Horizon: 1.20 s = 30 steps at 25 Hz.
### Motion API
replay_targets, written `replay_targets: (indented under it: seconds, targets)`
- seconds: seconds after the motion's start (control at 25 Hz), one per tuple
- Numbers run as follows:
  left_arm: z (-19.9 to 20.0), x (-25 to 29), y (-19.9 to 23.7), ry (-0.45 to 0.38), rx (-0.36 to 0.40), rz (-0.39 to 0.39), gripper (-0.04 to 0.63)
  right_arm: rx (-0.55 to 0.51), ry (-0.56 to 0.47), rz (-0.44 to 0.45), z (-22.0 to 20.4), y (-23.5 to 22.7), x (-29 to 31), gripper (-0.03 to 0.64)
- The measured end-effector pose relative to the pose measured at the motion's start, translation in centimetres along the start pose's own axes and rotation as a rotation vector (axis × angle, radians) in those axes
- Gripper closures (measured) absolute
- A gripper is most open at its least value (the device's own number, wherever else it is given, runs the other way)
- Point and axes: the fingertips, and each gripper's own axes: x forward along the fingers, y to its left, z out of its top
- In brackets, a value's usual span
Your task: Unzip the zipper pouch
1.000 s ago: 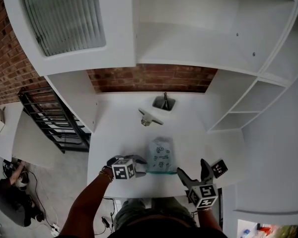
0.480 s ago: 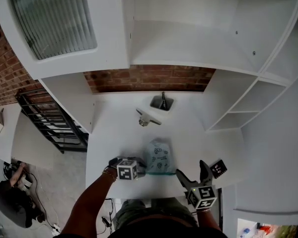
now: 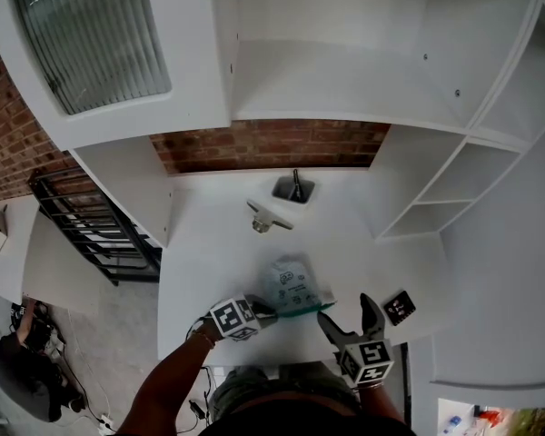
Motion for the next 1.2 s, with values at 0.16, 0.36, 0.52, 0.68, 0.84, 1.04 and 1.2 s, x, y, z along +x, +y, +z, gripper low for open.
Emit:
replay_targets:
  seconds: [0.16, 0.36, 0.52, 0.68, 0.84, 1.04, 1.2]
  targets:
    - [3.2, -1.6, -0.5, -0.159, -0.173, -0.033, 0.535, 0.005, 0.000, 0.031, 0.0, 0.6, 0.2, 0.150]
    - [7.0, -4.0, -1.9, -0.380, -0.343, -0.127, 0.535, 0.028, 0.001, 0.152, 0.2, 2.8, 0.3, 0.285]
    - [8.7, -5.2, -3.2, -0.487, -0.411, -0.206, 0.537, -0.153, 0.009, 0.214, 0.8, 5.2, 0.2, 0.415]
    - [9.5, -6.1, -3.9, -0.537, -0.415, -0.220, 0.537, -0.104, -0.016, 0.277, 1.7, 6.4, 0.6, 0.441]
    - [10.2, -7.1, -4.5, -0.583, -0.431, -0.231, 0.537, -0.226, -0.034, 0.322, 2.6, 7.6, -0.3, 0.472]
    - [10.8, -7.9, -5.7, -0.586, -0.428, -0.263, 0.538, -0.713, 0.014, 0.350, 2.7, 10.0, -1.3, 0.494]
    - [10.6, -8.0, -6.5, -0.556, -0.414, -0.279, 0.538, -0.962, 0.018, 0.397, 1.6, 11.5, -1.5, 0.518]
